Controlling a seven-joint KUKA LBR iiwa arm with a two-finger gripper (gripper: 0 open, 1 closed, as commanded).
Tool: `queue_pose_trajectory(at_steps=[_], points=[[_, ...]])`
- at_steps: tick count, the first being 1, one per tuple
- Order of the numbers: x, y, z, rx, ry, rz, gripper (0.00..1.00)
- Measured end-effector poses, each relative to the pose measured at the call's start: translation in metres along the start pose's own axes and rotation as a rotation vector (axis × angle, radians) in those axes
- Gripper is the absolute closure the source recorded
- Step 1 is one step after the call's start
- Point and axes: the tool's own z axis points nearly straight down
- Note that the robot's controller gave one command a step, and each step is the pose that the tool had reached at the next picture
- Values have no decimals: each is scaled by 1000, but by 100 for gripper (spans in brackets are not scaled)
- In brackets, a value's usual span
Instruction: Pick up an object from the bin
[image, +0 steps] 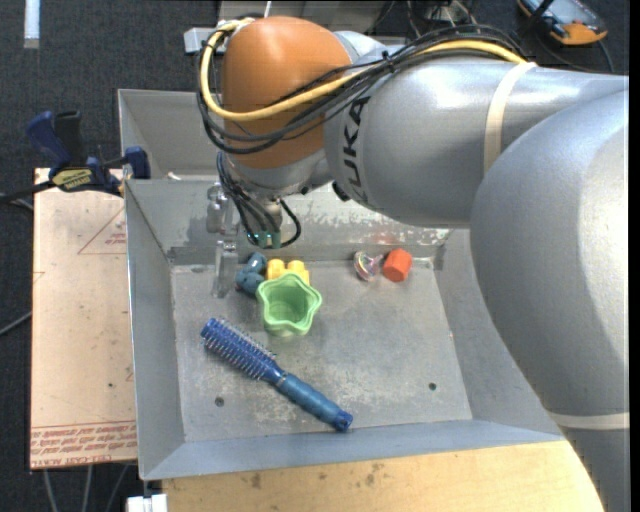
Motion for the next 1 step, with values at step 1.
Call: queue_pose_trajectory(at_steps=[1], points=[[95,-55,155,2,3,106,0]])
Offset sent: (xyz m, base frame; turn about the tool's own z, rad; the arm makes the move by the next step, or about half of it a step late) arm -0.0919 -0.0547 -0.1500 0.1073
